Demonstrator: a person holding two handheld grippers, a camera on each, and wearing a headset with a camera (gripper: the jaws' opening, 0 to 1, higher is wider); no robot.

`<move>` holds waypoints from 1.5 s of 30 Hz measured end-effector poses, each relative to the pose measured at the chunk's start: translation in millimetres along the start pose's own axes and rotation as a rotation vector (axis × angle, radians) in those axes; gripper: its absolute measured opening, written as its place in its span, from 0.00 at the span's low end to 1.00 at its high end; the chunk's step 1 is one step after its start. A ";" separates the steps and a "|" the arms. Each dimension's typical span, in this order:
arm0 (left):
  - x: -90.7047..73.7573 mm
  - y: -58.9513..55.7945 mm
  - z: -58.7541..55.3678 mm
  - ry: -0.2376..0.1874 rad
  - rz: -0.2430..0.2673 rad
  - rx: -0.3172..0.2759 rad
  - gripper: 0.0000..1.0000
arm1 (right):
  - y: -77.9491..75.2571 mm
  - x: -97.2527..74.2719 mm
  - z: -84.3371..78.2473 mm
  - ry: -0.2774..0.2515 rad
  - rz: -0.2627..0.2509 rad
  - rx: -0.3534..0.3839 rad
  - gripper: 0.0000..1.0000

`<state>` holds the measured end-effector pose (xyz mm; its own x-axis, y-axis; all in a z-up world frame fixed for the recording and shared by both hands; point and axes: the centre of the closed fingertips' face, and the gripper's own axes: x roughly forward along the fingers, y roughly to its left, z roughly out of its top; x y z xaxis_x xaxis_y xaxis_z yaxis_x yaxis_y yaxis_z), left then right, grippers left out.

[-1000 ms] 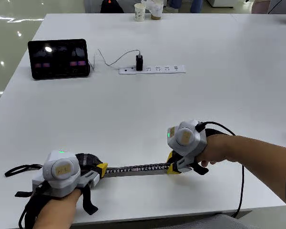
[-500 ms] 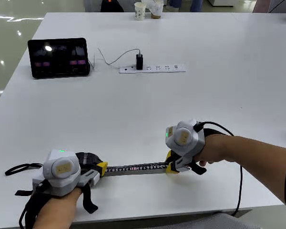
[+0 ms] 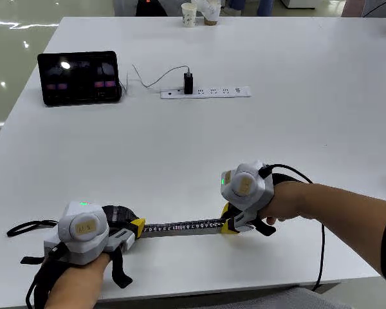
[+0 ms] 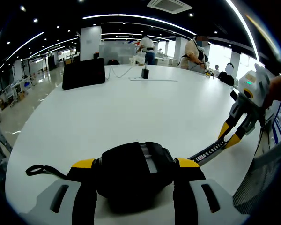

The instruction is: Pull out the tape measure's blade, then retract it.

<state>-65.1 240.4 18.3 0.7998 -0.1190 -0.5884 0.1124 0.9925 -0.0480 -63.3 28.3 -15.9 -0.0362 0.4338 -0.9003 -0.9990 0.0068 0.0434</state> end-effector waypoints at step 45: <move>0.1 0.1 -0.2 -0.003 -0.002 0.002 0.61 | 3.5 7.2 10.6 0.015 0.005 -0.003 0.12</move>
<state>-65.2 240.4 18.1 0.8014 -0.1211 -0.5857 0.1153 0.9922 -0.0474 -66.7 40.9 -17.7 -0.0413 0.4206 -0.9063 -0.9989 0.0025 0.0467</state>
